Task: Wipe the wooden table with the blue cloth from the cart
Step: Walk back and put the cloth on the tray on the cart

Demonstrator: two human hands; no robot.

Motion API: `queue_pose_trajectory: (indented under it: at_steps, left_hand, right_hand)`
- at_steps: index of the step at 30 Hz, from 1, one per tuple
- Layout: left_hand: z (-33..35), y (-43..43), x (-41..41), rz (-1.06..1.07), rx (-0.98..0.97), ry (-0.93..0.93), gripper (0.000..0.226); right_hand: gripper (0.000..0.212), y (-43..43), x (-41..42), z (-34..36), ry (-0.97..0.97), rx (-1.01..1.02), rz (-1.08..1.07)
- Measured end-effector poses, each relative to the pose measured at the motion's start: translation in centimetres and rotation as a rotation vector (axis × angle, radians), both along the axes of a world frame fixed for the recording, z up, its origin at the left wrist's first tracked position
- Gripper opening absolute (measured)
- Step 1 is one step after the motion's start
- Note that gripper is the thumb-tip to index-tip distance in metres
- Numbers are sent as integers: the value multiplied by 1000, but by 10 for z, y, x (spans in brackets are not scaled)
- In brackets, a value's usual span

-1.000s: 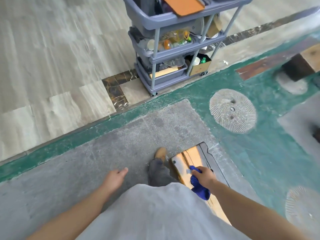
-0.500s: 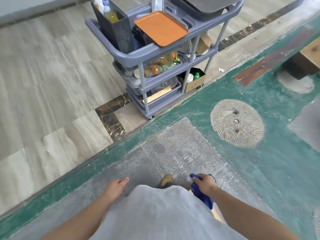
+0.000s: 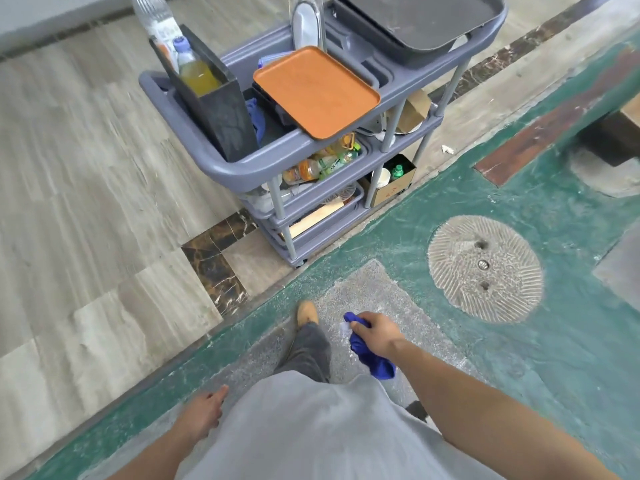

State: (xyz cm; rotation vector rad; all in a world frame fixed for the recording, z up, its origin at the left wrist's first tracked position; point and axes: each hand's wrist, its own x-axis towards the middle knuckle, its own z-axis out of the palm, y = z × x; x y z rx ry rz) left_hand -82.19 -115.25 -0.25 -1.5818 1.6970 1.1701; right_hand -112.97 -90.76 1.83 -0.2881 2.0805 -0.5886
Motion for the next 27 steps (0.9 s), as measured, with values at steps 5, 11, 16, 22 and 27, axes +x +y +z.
queue_pose_trajectory:
  at_steps: [5,11,16,22,27]
  left_hand:
    - [-9,-52,-77,-123,4,9,38]
    - [5,-101,-200,-61,45,214,49]
    - [41,-127,-316,-282,-16,365,33]
    - [104,-131,-409,-425,-237,632,37]
    - [118,-145,-460,-329,-641,718,58]
  right_hand:
    - [29,-30,-71,-4,29,80,-1]
    - [23,-40,-151,1,59,142,-98]
    - [20,-54,-207,23,112,84,-144]
    - [15,-111,-278,82,215,-249,-166]
    - [26,-183,-343,135,447,-568,50]
